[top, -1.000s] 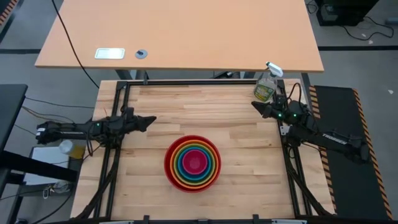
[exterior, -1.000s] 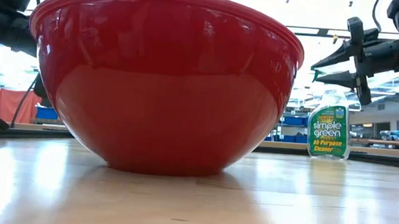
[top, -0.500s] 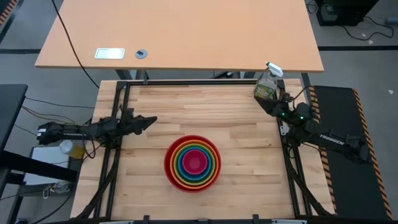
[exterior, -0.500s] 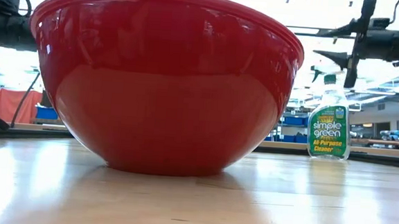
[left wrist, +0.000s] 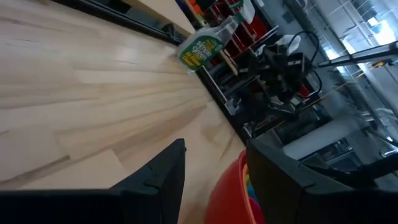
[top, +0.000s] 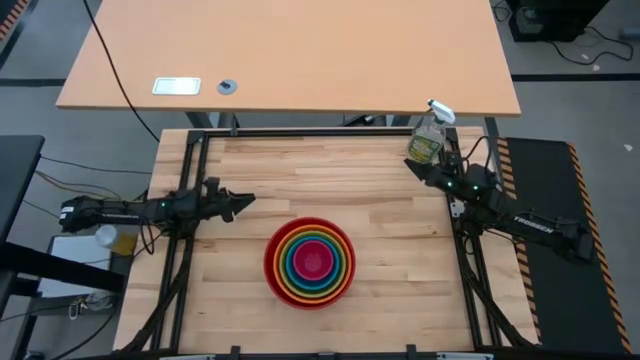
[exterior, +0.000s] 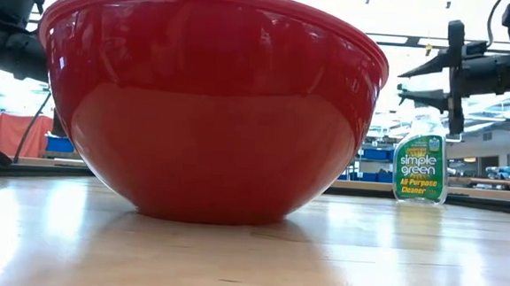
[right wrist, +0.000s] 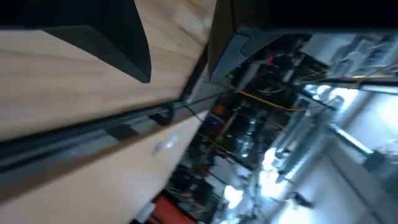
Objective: Nest bowls inside each other
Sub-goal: Return to Home Position
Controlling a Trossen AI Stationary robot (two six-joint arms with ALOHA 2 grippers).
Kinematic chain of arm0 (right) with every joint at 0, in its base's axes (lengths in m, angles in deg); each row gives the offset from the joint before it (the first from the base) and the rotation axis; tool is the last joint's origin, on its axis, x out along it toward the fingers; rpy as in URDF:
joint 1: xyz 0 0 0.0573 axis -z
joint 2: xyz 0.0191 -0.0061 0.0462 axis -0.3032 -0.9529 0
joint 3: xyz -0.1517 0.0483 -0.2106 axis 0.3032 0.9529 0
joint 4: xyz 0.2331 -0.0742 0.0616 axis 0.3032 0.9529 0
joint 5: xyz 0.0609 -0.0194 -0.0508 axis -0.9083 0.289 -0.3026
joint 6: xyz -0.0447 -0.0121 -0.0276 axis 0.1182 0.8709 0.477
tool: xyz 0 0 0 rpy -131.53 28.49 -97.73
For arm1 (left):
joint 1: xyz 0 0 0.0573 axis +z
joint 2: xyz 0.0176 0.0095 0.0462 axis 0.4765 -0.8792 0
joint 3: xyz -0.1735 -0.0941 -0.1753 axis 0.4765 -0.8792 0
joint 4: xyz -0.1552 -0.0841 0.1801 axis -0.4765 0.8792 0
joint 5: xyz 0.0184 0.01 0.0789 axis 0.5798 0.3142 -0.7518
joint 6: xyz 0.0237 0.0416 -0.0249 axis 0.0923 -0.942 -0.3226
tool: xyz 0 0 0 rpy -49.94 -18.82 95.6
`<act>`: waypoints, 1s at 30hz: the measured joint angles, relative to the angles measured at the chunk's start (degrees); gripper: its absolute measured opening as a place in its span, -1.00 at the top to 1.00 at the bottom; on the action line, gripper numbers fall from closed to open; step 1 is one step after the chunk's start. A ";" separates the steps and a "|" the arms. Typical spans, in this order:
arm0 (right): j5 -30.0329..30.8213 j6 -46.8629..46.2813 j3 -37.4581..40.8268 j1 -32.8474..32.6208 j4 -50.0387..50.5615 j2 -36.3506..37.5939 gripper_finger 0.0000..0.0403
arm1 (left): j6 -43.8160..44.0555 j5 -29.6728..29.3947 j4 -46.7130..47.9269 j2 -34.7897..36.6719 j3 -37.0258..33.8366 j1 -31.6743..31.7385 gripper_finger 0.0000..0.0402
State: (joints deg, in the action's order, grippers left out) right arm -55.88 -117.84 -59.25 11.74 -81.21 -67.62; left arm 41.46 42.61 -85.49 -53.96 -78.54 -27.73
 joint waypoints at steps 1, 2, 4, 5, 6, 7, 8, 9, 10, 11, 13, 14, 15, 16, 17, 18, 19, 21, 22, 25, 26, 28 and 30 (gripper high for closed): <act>0.72 -0.40 0.00 0.00 0.15 -0.19 0.17 | 0.01 -0.02 0.39 0.04 0.01 0.00 0.15; 1.52 -0.58 0.00 0.00 0.01 -0.32 0.17 | -0.15 -0.03 0.84 0.03 0.00 0.00 0.15; 2.97 -0.52 0.00 0.00 -0.32 -0.35 0.17 | -1.07 -0.05 1.58 0.00 0.00 0.00 0.15; 3.25 -0.52 0.00 0.00 -0.77 -0.32 0.17 | -1.54 -0.05 1.96 0.04 0.01 0.00 0.15; 3.25 -0.49 0.00 0.00 -1.10 -0.27 0.17 | -2.50 -0.07 2.23 0.01 0.00 0.02 0.15; 3.25 -0.12 0.00 0.00 -1.19 -0.26 0.17 | -3.24 -0.07 2.21 -0.01 0.00 0.02 0.15; 3.29 1.12 0.00 0.00 -0.85 -0.28 0.17 | -4.09 -0.07 2.21 -0.01 0.00 0.00 0.15; 3.33 3.09 0.00 0.00 -0.19 -0.28 0.17 | -4.82 -0.07 2.20 0.01 0.00 0.01 0.15; 3.31 5.58 0.00 0.00 0.64 -0.28 0.17 | -5.55 -0.07 2.20 0.01 0.00 0.00 0.15; 3.21 7.84 0.00 0.00 1.63 -0.28 0.17 | -5.68 -0.07 2.23 0.01 0.00 0.00 0.15; 2.45 11.69 0.00 -0.02 3.97 -0.28 0.17 | -6.24 -0.06 2.85 0.01 0.00 0.02 0.15; 2.36 13.39 0.00 -0.05 5.22 -0.30 0.17 | -8.18 -0.07 2.90 -0.03 0.00 0.02 0.15; 2.39 15.33 0.00 -0.07 6.41 -0.29 0.17 | -11.18 -0.04 2.90 -0.03 0.00 0.00 0.15; 2.57 17.82 0.00 -0.05 7.58 -0.28 0.17 | -15.02 -0.05 2.91 -0.03 0.00 0.02 0.15; 3.06 20.61 0.00 -0.04 8.92 -0.28 0.17 | -19.10 -0.05 2.93 -0.01 0.01 0.01 0.15; 3.64 23.39 0.00 -0.04 10.24 -0.29 0.17 | -23.17 -0.04 2.95 -0.01 0.00 0.02 0.15; 4.04 26.40 0.00 -0.04 11.21 -0.30 0.17 | -26.76 -0.04 2.98 -0.01 0.02 0.02 0.15; 5.32 32.85 0.00 -0.04 12.74 -0.32 0.17 | -32.35 -0.04 3.03 -0.01 0.02 0.01 0.14; 6.14 36.52 0.00 -0.05 13.36 -0.34 0.17 | -34.08 -0.04 3.06 -0.01 0.02 0.02 0.14; 9.37 48.59 0.00 -0.04 13.20 -0.32 0.17 | -36.94 -0.04 3.08 -0.01 0.02 0.02 0.14; 9.83 50.85 -0.02 -0.04 13.21 -0.33 0.17 | -37.06 -0.04 3.10 -0.01 0.02 0.02 0.14; 9.82 51.83 -0.02 -0.04 13.30 -0.35 0.17 | -36.91 -0.04 3.11 -0.01 0.02 0.02 0.14; 9.82 49.74 -0.02 -0.04 13.18 -0.35 0.17 | -36.85 -0.04 3.14 -0.01 0.02 0.02 0.14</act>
State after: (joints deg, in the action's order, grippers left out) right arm -46.06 -68.10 -59.28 11.69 -68.04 -67.96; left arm 4.61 42.56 -82.35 -53.97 -78.52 -27.71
